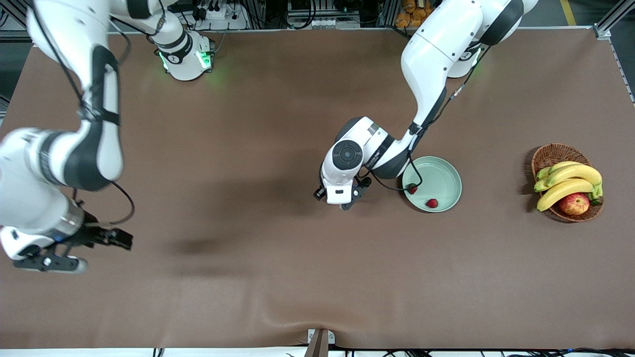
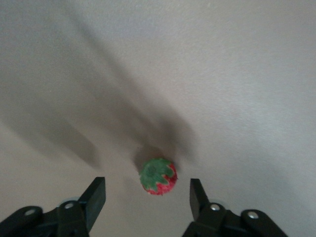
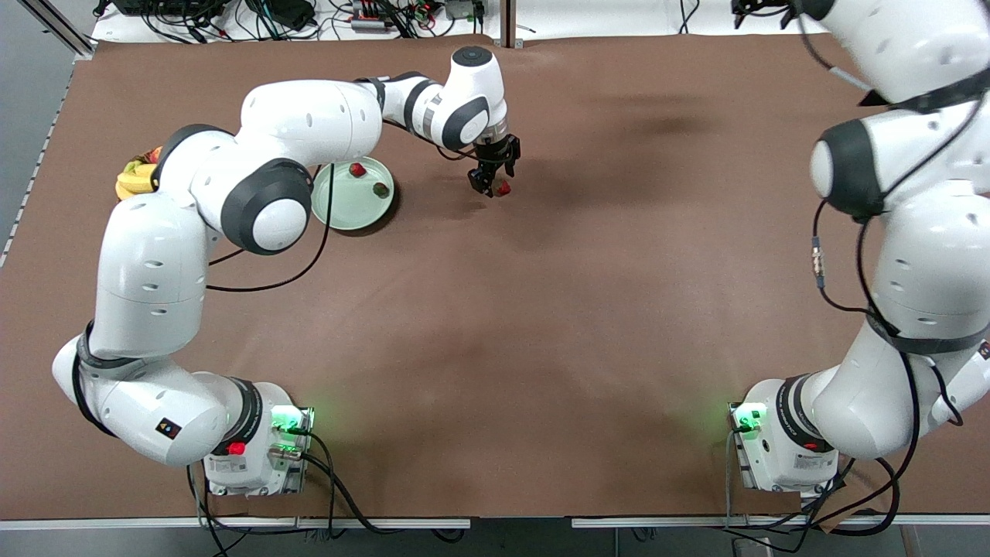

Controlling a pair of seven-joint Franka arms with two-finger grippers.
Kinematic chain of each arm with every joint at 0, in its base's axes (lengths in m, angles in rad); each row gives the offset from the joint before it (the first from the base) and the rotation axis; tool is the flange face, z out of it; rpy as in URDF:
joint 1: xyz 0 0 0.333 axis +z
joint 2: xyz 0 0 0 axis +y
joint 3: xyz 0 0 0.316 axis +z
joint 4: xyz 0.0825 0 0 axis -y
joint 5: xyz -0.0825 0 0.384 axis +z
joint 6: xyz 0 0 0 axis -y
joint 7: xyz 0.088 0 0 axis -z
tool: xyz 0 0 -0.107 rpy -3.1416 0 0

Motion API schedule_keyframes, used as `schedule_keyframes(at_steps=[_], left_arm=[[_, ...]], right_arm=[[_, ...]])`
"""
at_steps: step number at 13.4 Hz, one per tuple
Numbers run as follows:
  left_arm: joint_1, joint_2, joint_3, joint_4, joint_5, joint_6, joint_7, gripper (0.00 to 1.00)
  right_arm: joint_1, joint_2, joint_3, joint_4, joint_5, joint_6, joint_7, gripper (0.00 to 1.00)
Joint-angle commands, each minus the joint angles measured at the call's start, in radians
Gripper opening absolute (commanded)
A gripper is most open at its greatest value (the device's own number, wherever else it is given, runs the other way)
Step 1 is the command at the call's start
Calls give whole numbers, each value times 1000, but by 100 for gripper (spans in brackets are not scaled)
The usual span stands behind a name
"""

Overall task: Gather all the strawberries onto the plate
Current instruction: 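Grasp the third strawberry with the left gripper while the right arm withdraws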

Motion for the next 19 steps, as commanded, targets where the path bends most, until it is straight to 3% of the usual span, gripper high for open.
schedule_keyframes(at_steps=[1, 3, 5, 6, 7, 12, 14, 19], left_arm=[[-13, 29, 8, 14, 34, 8, -29, 70], [-20, 36, 8, 14, 68, 8, -37, 67], [-23, 41, 7, 17, 71, 8, -37, 50], [-23, 41, 7, 19, 71, 8, -37, 30], [-22, 41, 7, 20, 71, 8, -37, 2], [-5, 3, 8, 20, 131, 20, -6, 0], [38, -29, 5, 19, 207, -53, 26, 0], [153, -118, 4, 15, 217, -253, 294, 0]], right_arm=[[-146, -176, 196, -60, -137, -123, 9, 100], [-265, -268, 332, -96, -192, -212, 9, 100], [-405, -353, 480, -112, -229, -313, 7, 100], [-442, -385, 524, -112, -255, -368, 7, 100], [-445, -417, 536, -112, -277, -417, 7, 100], [-416, -540, 542, -114, -280, -611, 7, 100], [-409, -563, 555, -114, -280, -619, 7, 100], [-418, -565, 551, -111, -300, -545, 4, 100]])
